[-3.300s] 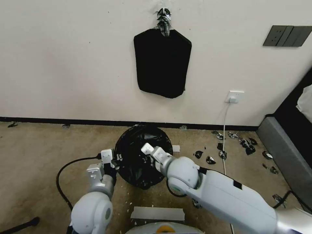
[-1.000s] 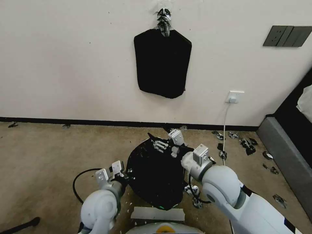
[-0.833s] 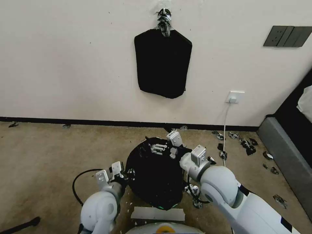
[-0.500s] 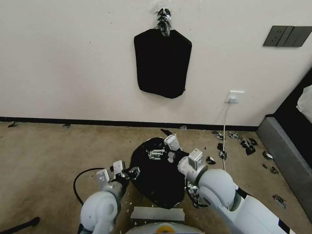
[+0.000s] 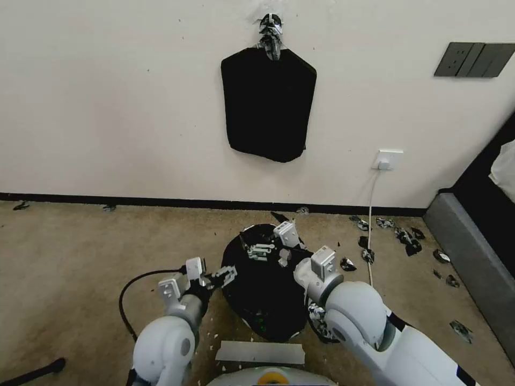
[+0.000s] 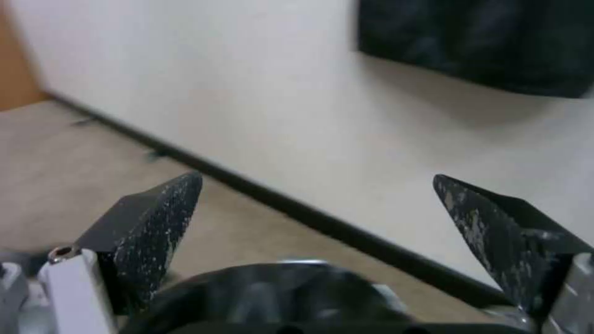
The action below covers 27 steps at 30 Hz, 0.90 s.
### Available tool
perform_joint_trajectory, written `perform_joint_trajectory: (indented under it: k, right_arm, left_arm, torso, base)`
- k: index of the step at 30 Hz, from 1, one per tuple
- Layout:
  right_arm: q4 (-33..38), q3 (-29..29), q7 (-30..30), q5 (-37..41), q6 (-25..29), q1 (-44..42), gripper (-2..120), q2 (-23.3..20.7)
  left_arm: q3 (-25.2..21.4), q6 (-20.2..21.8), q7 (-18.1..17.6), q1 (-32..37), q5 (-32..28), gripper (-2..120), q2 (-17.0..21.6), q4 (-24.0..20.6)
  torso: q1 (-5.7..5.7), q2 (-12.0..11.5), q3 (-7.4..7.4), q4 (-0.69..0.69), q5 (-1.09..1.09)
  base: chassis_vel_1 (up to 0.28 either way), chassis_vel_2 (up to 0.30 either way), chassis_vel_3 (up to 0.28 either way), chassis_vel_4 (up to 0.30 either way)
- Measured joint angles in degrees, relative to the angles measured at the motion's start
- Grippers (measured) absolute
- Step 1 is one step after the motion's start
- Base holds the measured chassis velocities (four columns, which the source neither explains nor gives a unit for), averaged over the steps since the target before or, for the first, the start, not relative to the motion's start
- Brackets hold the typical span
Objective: Place a trash bag onto the trash bin.
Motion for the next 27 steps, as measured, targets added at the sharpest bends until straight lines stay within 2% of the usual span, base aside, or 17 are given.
perform_joint_trajectory:
  k: [1,2,4,5,8,9,12,13,15,20,27]
  right_arm:
    - [0.0,0.0,0.0,0.0,0.0,0.0,100,0.0]
    - [-0.46,2.76,1.43,-2.17,0.71,-1.75,100,0.96]
    - [-1.58,7.55,2.48,-5.11,1.99,-4.67,100,2.24]
    - [-1.58,7.55,2.48,-5.11,1.99,-4.67,100,2.24]
    - [-2.69,14.4,3.45,-7.23,4.48,-9.97,100,3.7]
    - [-2.69,14.4,3.45,-7.23,4.48,-9.97,100,3.7]
    - [-4.86,18.81,3.16,-12.23,10.92,-15.6,100,5.64]
    - [-4.86,18.81,3.16,-12.23,10.92,-15.6,100,5.64]
    - [-6.26,20.56,2.7,-15.49,14.39,-17.85,100,7.11]
    - [-6.46,21.56,1.94,-16.74,16.15,-19.3,100,8.28]
    - [-6.23,21.77,1.47,-16.9,16.28,-19.01,100,8.47]
  left_arm:
    - [0.0,0.0,0.0,0.0,0.0,100,0.0,0.0]
    - [-0.72,-4.7,1.18,-0.02,2.5,100,0.18,0.13]
    - [-1.88,-10.0,1.78,0.15,7.24,100,0.59,0.17]
    - [-1.88,-10.0,1.78,0.15,7.24,100,0.59,0.17]
    - [-4.08,-12.61,1.64,1.47,10.81,100,1.51,-0.66]
    - [-4.08,-12.61,1.64,1.47,10.81,100,1.51,-0.66]
    - [-5.41,-16.86,2.86,3.41,11.01,100,1.98,0.44]
    - [-5.41,-16.86,2.86,3.41,11.01,100,1.98,0.44]
    - [-5.72,-19.99,3.93,4.15,11.35,100,1.98,2.07]
    - [-6.38,-21.85,5.46,4.55,10.85,100,1.99,2.67]
    - [-6.68,-22.17,6.07,4.56,10.43,100,1.97,2.53]
  torso:
    - [0.0,0.0,0.0,0.0,0.0]
    - [0.0,0.0,0.0,0.0,0.01]
    - [0.0,0.0,0.0,-0.02,0.01]
    - [0.0,0.0,0.0,-0.02,0.01]
    - [0.0,0.0,0.0,-0.01,0.01]
    - [0.0,0.0,0.0,-0.01,0.01]
    - [0.0,0.0,0.0,-0.02,0.01]
    - [0.0,0.0,0.0,-0.02,0.01]
    - [0.0,0.0,0.0,-0.01,0.0]
    - [0.0,0.0,-0.01,-0.01,0.01]
    - [0.0,0.0,0.0,-0.01,0.01]
  base:
    - [0.0,0.0,0.0,0.0]
    - [0.0,0.0,0.0,0.0]
    - [0.0,0.0,0.0,0.0]
    - [0.0,0.0,0.0,0.0]
    - [0.0,0.0,0.0,0.0]
    - [0.0,0.0,0.0,0.0]
    - [0.0,0.0,0.0,0.0]
    - [0.0,0.0,0.0,0.0]
    - [0.0,0.0,0.0,0.0]
    - [0.0,0.0,0.0,0.0]
    - [0.0,0.0,0.0,0.0]
